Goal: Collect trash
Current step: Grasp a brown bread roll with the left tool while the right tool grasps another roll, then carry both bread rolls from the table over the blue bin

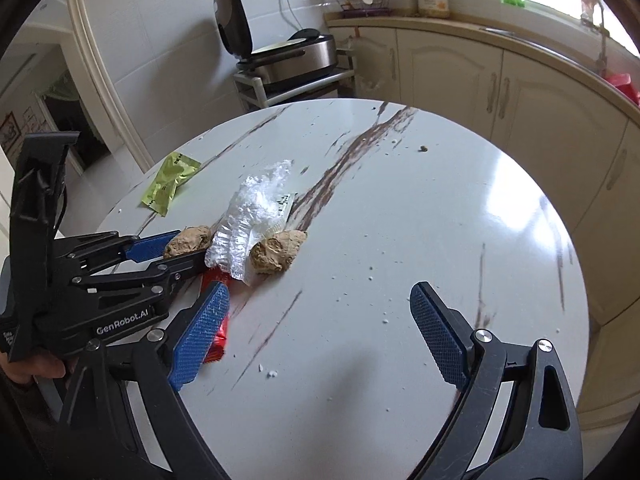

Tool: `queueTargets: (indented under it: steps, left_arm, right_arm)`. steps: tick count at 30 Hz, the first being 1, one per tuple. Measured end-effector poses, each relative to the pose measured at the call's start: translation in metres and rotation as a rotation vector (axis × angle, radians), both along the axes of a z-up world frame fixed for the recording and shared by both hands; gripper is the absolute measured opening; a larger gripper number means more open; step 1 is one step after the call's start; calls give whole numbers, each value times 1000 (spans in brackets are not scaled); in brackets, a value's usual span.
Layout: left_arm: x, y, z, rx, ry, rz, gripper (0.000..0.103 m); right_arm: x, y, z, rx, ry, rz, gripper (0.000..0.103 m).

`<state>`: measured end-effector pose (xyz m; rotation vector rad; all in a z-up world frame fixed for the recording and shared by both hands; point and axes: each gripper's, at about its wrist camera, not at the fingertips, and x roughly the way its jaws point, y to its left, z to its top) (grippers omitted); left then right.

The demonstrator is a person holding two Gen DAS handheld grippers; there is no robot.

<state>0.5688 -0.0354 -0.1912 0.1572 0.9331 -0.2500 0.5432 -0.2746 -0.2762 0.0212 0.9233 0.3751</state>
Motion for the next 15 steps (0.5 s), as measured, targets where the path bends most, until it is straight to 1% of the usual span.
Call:
queueTargets:
  steps: [2, 3, 4, 5, 6, 7, 10, 11, 13, 14, 15]
  left_arm:
    - [-5, 10, 0, -39, 9, -2, 32]
    - [-9, 15, 1, -50, 14, 3, 32]
    - [-12, 21, 2, -50, 10, 9, 31]
    - [-16, 26, 3, -50, 3, 13, 31]
    - [-21, 31, 5, -55, 2, 16, 31]
    - [-26, 35, 6, -60, 3, 18, 32]
    - [-40, 46, 14, -69, -2, 27, 32]
    - [-44, 48, 16, -70, -7, 28, 32]
    - [-51, 51, 22, -81, -12, 23, 32]
    - [-53, 51, 24, -86, -13, 20, 32]
    - [-58, 50, 27, -92, -15, 15, 32]
  right_arm:
    - [8, 7, -4, -8, 7, 15, 86]
    - [13, 10, -5, -12, 13, 16, 80]
    - [17, 12, -7, -15, 17, 18, 76]
    - [21, 15, -8, -16, 24, 27, 75]
    - [23, 18, -10, -24, 25, 31, 72]
    - [25, 21, -11, -36, 24, 35, 65]
    - [29, 29, -16, -58, 33, 57, 54]
    - [29, 31, -18, -58, 39, 64, 52]
    - [27, 35, -18, -63, 30, 87, 41]
    - [25, 37, -18, -81, 28, 97, 32]
    - [23, 39, -18, -98, 24, 99, 32]
